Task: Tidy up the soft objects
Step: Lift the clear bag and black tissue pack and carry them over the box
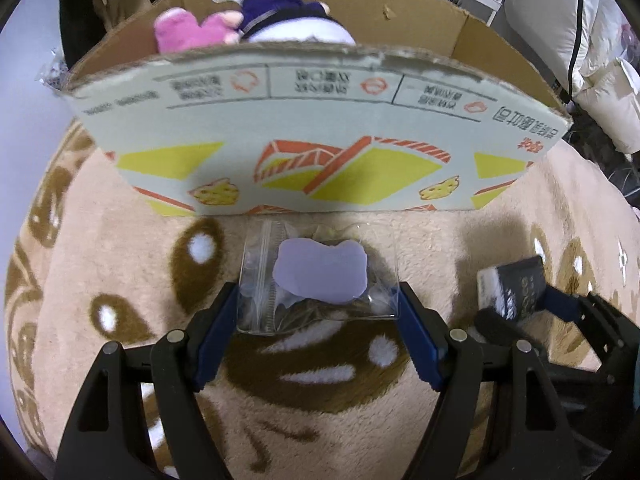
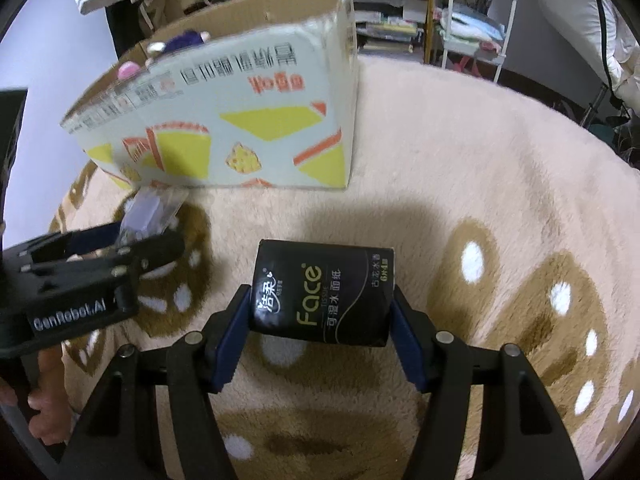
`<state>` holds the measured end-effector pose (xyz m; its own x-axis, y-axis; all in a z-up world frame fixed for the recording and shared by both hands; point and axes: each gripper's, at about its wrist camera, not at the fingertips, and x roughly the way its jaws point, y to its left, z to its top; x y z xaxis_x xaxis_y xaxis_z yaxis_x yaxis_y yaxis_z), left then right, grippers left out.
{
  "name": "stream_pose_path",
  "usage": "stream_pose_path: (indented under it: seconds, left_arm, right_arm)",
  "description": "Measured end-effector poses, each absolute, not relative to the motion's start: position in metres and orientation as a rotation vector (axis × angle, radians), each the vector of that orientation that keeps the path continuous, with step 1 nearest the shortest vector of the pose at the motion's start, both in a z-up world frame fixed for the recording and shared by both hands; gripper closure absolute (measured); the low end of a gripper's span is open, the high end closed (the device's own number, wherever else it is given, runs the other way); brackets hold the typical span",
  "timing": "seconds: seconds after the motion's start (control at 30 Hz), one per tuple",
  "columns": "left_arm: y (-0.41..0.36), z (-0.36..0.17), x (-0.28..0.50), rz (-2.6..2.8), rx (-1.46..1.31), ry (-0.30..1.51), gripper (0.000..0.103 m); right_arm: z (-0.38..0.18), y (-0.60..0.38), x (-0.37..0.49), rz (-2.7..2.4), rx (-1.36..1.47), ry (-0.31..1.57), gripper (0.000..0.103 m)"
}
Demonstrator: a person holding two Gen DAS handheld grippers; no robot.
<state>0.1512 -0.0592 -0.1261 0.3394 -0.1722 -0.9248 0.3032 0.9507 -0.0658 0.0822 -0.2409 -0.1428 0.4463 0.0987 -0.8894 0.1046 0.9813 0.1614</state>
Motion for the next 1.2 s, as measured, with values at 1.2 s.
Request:
stream_pose_path:
  seconds: [1.2]
  left_arm:
    - [-0.041,0.038,0.094,-0.228,0.152,0.534,0.027]
  right_arm:
    - [-0.004,-0.22,0.091,0.078,0.099,0.622,0.034]
